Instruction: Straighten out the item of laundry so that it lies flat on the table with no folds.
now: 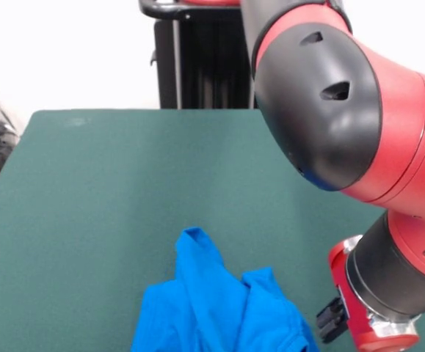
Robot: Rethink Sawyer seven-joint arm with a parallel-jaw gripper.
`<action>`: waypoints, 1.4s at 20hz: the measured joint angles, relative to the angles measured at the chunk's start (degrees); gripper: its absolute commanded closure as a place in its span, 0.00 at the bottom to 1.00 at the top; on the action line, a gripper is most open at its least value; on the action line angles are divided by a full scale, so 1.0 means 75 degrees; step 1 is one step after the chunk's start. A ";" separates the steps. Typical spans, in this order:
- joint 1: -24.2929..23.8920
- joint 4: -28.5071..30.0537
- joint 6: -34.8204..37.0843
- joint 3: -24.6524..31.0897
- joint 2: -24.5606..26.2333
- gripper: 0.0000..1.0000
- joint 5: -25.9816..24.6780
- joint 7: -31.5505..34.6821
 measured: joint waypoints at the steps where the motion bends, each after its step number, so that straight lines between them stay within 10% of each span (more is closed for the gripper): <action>1: 0.0000 0.0000 -0.0017 0.0000 0.0015 1.00 -0.0036 0.0000; 2: 0.0000 0.0000 -0.0156 0.0000 0.0036 0.00 -0.0196 0.0000; 28: -0.0024 -0.0009 -0.1133 0.1190 0.0012 0.00 -0.1708 0.0000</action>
